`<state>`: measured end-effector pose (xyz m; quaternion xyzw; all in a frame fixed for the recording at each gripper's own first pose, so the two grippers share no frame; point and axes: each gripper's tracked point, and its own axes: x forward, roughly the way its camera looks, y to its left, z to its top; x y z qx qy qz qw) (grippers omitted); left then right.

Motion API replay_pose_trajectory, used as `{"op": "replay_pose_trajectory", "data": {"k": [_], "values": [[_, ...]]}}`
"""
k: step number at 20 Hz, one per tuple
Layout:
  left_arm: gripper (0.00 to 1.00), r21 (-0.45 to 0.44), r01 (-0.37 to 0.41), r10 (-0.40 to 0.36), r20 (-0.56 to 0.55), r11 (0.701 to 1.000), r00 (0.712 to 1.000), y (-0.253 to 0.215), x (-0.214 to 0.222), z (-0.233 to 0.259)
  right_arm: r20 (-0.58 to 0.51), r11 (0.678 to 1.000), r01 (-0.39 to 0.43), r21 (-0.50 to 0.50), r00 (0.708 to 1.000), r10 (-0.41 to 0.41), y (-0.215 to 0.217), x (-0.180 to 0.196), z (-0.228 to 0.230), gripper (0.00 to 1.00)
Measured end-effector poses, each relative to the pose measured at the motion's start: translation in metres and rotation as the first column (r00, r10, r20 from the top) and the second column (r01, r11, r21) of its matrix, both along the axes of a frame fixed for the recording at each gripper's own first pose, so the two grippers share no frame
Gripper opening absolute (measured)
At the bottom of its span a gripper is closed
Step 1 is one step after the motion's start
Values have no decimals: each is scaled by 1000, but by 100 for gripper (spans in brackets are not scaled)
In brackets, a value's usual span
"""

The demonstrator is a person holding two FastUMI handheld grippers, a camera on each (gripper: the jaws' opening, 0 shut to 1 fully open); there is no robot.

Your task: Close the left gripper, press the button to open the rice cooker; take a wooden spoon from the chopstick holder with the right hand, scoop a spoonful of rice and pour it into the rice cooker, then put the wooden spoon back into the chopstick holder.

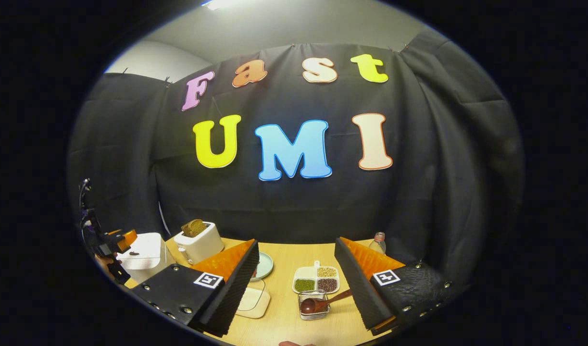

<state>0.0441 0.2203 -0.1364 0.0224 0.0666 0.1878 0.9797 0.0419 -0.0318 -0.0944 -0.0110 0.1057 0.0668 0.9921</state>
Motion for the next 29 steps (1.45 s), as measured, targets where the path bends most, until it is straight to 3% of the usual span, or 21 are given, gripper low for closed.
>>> {"op": "replay_pose_trajectory", "data": {"k": [3, 7, 13, 17, 25, 29], "values": [[97, 22, 77, -78, 85, 997, 993, -46, 7, 64, 23, 1000, -2, 18, 1000, 2, 10, 0, 16, 97], [95, 6, 181, -180, 145, 983, 973, -106, 17, 111, 78, 1000, -1, 17, 997, 0, 20, 1, 45, 97], [99, 59, 293, -298, 110, 954, 948, -177, 27, 145, 170, 1000, -3, 25, 985, -1, 37, 0, 97, 97], [95, 69, 358, -364, 109, 931, 925, -212, 20, 149, 219, 1000, 0, 13, 976, -3, 43, -5, 114, 97], [99, 105, 414, -425, 120, 904, 897, -222, 11, 152, 201, 999, 51, 4, 978, -51, 43, -12, 106, 97], [96, 86, 441, -449, 144, 893, 882, -221, 12, 153, 199, 996, 84, -25, 977, -77, 42, -11, 104, 97]]}}
